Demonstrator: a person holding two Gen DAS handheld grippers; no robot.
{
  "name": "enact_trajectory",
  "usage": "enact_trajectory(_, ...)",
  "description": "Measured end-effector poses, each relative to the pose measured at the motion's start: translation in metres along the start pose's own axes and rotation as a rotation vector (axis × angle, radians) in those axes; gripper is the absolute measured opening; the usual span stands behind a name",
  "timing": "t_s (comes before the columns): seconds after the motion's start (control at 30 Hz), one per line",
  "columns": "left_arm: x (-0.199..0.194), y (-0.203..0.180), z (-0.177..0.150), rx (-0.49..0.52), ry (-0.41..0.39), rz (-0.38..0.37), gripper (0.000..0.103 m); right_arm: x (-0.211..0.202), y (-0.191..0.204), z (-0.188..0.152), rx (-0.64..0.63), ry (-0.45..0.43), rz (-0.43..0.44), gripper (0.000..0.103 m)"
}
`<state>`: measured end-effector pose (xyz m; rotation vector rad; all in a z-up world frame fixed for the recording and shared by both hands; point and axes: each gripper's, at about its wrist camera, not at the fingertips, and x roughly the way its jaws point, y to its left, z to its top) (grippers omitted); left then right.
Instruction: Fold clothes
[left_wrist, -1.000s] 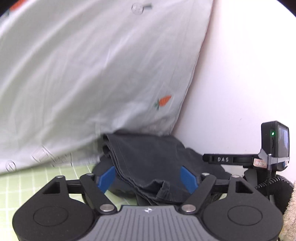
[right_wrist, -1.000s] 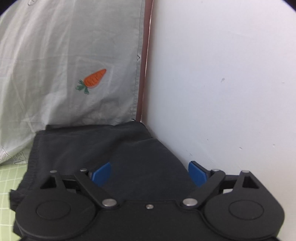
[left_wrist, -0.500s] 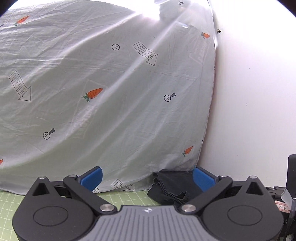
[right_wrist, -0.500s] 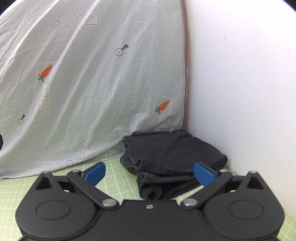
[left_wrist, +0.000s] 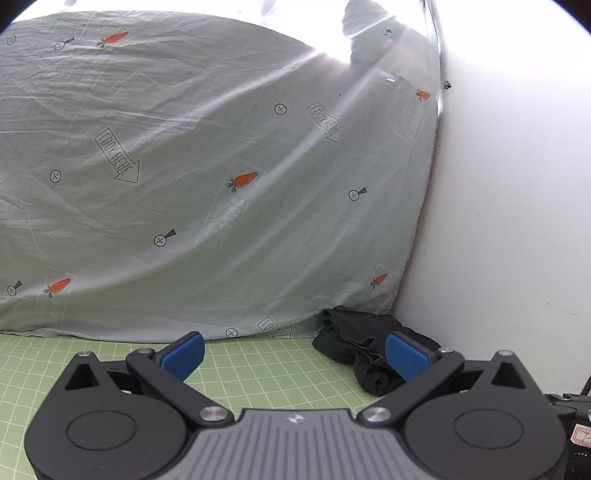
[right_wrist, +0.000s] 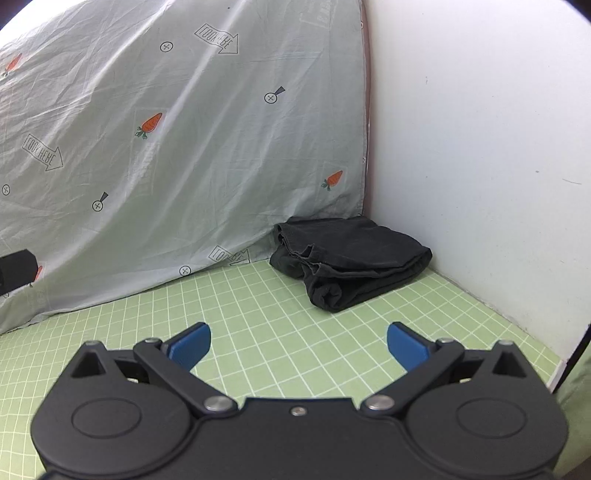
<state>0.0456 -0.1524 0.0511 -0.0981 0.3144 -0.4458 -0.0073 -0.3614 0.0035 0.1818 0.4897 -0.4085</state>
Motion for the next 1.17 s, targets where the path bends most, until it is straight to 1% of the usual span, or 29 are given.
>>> enact_trajectory(0.17, -0.018, 0.006, -0.007, 0.02, 0.057, -0.068, 0.103, -0.026, 0.006, -0.022, 0.007, 0.038, -0.052, 0.103)
enact_trajectory(0.37, -0.034, 0.01, -0.025, 0.067, 0.13, -0.109, 0.103, -0.049, 0.012, -0.044, 0.019, 0.069, -0.098, 0.103)
enact_trajectory(0.47, -0.043, 0.01, -0.032, 0.096, 0.154, -0.121, 0.103, -0.059, 0.015, -0.055, 0.029, 0.088, -0.11, 0.103)
enact_trajectory(0.73, -0.057, 0.012, -0.04, 0.111, 0.181, -0.135, 0.103, -0.076, 0.02, -0.067, 0.037, 0.099, -0.128, 0.103)
enact_trajectory(1.17, -0.066, 0.014, -0.038, 0.118, 0.176, -0.11, 0.103, -0.085, 0.022, -0.066, 0.035, 0.079, -0.129, 0.103)
